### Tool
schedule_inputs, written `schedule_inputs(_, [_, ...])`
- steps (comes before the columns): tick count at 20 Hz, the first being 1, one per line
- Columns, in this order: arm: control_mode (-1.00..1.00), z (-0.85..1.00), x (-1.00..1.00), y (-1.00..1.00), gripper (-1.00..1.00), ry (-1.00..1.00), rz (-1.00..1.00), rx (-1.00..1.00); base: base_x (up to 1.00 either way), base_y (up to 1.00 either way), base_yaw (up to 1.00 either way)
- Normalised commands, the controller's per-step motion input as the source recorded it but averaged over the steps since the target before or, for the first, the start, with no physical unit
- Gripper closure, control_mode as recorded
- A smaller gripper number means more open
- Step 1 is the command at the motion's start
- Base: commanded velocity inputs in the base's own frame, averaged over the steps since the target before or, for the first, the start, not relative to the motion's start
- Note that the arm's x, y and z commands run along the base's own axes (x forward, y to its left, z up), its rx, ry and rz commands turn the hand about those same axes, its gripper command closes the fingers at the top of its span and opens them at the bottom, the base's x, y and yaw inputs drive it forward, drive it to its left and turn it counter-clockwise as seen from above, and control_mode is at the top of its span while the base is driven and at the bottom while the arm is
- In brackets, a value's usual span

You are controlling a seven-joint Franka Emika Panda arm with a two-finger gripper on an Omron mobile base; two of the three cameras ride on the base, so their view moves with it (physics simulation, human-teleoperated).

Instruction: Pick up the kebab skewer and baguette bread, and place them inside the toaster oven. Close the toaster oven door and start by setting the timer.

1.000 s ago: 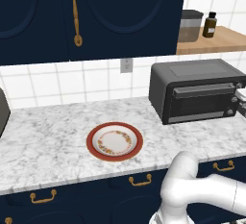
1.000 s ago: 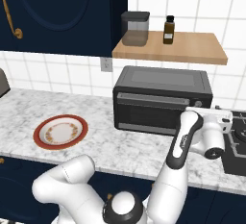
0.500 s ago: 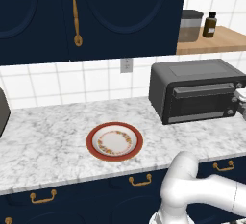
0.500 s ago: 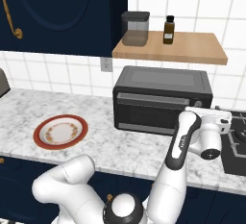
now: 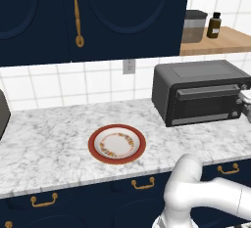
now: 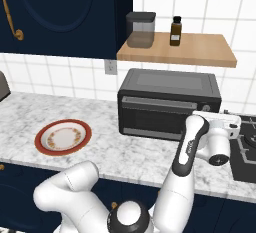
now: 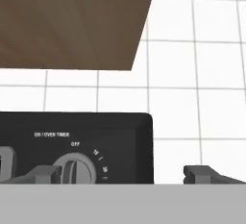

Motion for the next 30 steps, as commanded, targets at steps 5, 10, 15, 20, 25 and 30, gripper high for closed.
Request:
schedule_inputs(5, [-1.00, -0.03, 0.09, 0.00, -1.00, -0.02, -0.01, -0.02, 0.00, 0.00, 0.00])
schedule_inputs(10, [-1.00, -0.05, 0.04, 0.00, -1.00, -0.02, -0.02, -0.02, 0.00, 0.00, 0.00])
schedule_inputs(15, [-1.00, -0.05, 0.08, 0.00, -1.00, 0.00, -0.03, -0.02, 0.00, 0.00, 0.00])
schedule_inputs(20, [-1.00, 0.00, 0.07, 0.00, 1.00, 0.00, -0.03, -0.02, 0.00, 0.00, 0.00])
schedule_inputs(25, [-1.00, -0.05, 0.06, 0.00, 1.00, 0.00, -0.04, -0.02, 0.00, 0.00, 0.00])
schedule_inputs(30, [-1.00, -0.03, 0.00, 0.00, 1.00, 0.00, -0.05, -0.01, 0.00, 0.00, 0.00])
